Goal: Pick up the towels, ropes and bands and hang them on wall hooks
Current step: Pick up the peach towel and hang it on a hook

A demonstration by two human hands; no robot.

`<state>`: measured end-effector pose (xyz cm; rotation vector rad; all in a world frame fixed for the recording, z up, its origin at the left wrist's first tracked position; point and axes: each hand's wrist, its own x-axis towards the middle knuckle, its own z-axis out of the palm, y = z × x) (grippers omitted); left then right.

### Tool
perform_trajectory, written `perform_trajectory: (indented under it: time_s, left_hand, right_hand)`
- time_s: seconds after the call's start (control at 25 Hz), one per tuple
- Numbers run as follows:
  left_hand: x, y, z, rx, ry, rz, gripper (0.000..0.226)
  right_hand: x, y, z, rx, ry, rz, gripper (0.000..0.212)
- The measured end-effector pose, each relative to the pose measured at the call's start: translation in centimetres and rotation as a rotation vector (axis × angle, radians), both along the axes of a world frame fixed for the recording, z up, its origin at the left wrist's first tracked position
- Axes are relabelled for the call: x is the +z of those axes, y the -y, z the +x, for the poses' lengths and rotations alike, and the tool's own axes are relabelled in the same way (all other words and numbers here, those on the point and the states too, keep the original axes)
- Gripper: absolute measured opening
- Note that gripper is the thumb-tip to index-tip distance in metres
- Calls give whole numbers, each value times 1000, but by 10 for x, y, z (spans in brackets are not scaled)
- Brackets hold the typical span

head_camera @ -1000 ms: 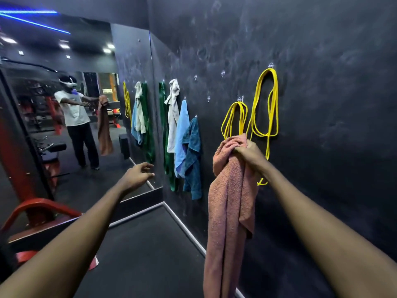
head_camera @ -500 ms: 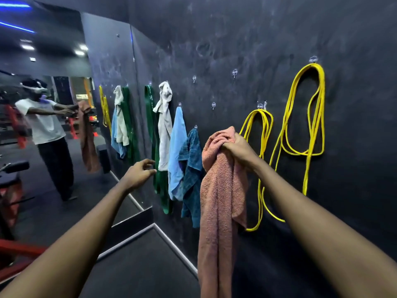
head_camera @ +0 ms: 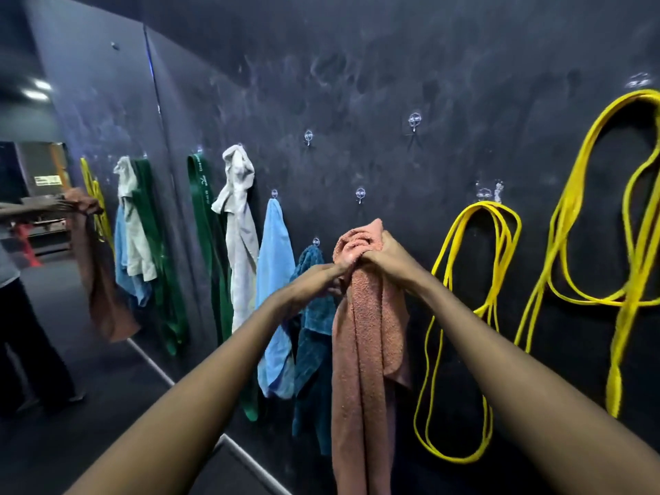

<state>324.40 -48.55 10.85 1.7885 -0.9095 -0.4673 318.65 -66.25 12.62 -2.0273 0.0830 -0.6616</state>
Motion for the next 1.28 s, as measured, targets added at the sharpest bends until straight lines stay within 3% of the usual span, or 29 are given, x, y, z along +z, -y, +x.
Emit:
perform_trajectory:
  time_s: [0.08,0.16,0.24,0.32,0.4,0.48,0.6,0.68,0.84,0.92,0.96,1.04,1.12,1.2,1.28]
  left_hand:
    - [5,21,34,48,52,-137,28]
    - [12,33,67,75,48,-268,12]
    - [19,41,94,112,-51,-357,21]
    - [26,44,111,146,-120,-404,28]
    - [30,48,130,166,-125,-449,26]
    - [33,50,140,139,-268,-556,27]
    - [36,54,142,-65,-453,-723,31]
    - [27,53,139,-172,-440,-681,28]
    - [4,42,143,-483,-489,-231,15]
    - [20,41,151,-696,-623,-254,25]
    - [32,43,155,-727,-567,-288,33]
    - [60,55,161,-614,-139,-304,46]
    - [71,70,165,-530,194,-288,60]
    - [69,83,170,-482,338,-314,38]
    - [78,85,179,-321,302,-469,14]
  right_hand:
    - [7,4,24,59,12,34,38]
    - [8,15,46,119,7,48,54]
    - [11,25,60,258,-43,62,66]
    - [14,34,66,329,-110,117,55]
    - [21,46,71,184,-84,165,34]
    - [34,55,67,5,-5,174,27]
    - [60,56,55,-185,183,176,11]
    - [74,51,56,-219,280,138,12]
    - [87,33,72,-313,285,21,26]
    - [91,27,71,-338,167,-57,28]
    - [91,25,68,-318,67,-99,26]
    - [88,22,62,-242,-99,-121,23]
    - [82,19,62,-139,-145,-69,23]
    - [75,19,59,-67,-148,16,23]
    - [58,25,50,-99,-182,95,23]
